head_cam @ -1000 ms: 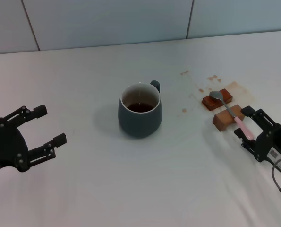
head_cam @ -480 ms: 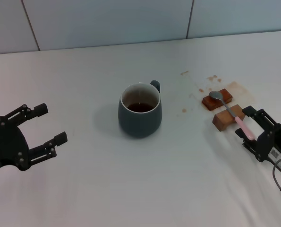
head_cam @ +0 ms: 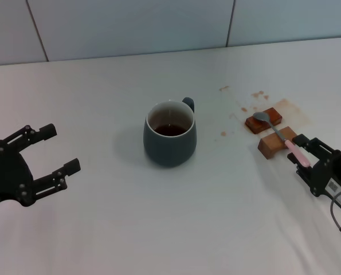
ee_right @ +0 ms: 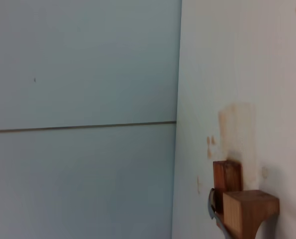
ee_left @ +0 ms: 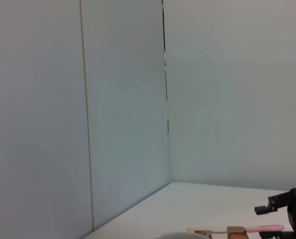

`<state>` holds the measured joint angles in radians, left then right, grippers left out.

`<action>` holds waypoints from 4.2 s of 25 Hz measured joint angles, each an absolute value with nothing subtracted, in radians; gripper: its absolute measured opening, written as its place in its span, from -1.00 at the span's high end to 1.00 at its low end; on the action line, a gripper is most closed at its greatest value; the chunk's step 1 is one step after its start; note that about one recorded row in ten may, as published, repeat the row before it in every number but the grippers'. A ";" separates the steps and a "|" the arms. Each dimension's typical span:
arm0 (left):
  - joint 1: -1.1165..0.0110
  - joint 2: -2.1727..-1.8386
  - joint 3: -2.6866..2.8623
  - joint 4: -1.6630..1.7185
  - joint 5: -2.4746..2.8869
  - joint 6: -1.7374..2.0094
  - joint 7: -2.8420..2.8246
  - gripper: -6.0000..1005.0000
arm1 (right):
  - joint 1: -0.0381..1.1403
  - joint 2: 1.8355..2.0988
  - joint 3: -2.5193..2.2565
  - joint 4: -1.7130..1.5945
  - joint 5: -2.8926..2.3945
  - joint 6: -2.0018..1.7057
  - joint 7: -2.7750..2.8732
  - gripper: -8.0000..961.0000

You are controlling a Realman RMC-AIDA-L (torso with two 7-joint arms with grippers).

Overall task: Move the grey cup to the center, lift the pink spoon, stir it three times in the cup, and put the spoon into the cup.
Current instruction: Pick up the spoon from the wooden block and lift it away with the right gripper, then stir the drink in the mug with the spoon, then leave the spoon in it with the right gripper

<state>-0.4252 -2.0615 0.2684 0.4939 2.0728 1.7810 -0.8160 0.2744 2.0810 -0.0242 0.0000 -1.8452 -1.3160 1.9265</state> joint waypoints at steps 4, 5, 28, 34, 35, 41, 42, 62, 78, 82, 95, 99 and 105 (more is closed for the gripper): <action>-0.424 -2.061 0.268 0.494 2.068 1.791 -0.816 -0.61 | 0.268 2.079 -0.025 -0.004 -1.845 -1.319 1.927 -0.01; -0.424 -2.062 0.268 0.494 2.067 1.793 -0.816 -0.61 | 0.267 2.078 -0.026 -0.007 -1.845 -1.321 1.927 0.09; -0.417 -2.065 0.282 0.481 2.062 1.808 -0.816 -0.62 | 0.414 2.044 0.193 -0.277 -1.844 -1.888 1.130 0.74; -0.419 -2.066 0.346 0.479 2.066 1.767 -0.821 -0.61 | 0.522 1.996 0.044 -0.604 -1.845 -2.076 1.411 0.74; -0.419 -2.066 0.356 0.478 2.066 1.760 -0.823 -0.61 | 0.540 1.993 0.011 -0.680 -1.845 -2.081 1.484 0.74; -0.418 -2.065 0.375 0.471 2.066 1.742 -0.821 -0.62 | 0.612 1.977 -0.220 -1.103 -1.844 -2.073 1.875 0.74; -0.418 -2.065 0.375 0.471 2.066 1.742 -0.821 -0.62 | 0.619 1.976 -0.269 -1.174 -1.844 -2.064 1.933 0.74; -0.426 -2.065 0.379 0.466 2.065 1.734 -0.824 -0.62 | 1.097 1.930 -0.842 -1.339 -2.533 -2.022 2.456 0.75; -0.434 -2.066 0.374 0.454 2.058 1.730 -0.820 -0.61 | 1.220 1.939 -1.054 -0.902 -2.586 -1.743 2.423 0.75; -0.435 -2.066 0.373 0.454 2.059 1.730 -0.821 -0.61 | 1.241 1.956 -1.055 -0.830 -2.587 -1.671 2.406 0.75; -0.433 -2.066 0.378 0.454 2.057 1.730 -0.822 -0.61 | 1.291 1.994 -1.104 -0.707 -2.614 -1.623 2.371 0.74; -0.433 -2.066 0.379 0.443 2.057 1.730 -0.820 -0.61 | 1.295 1.997 -1.104 -0.703 -2.631 -1.574 2.374 0.74; -0.434 -2.066 0.379 0.440 2.057 1.731 -0.817 -0.62 | 1.312 1.990 -1.098 -0.701 -2.693 -1.584 2.392 0.74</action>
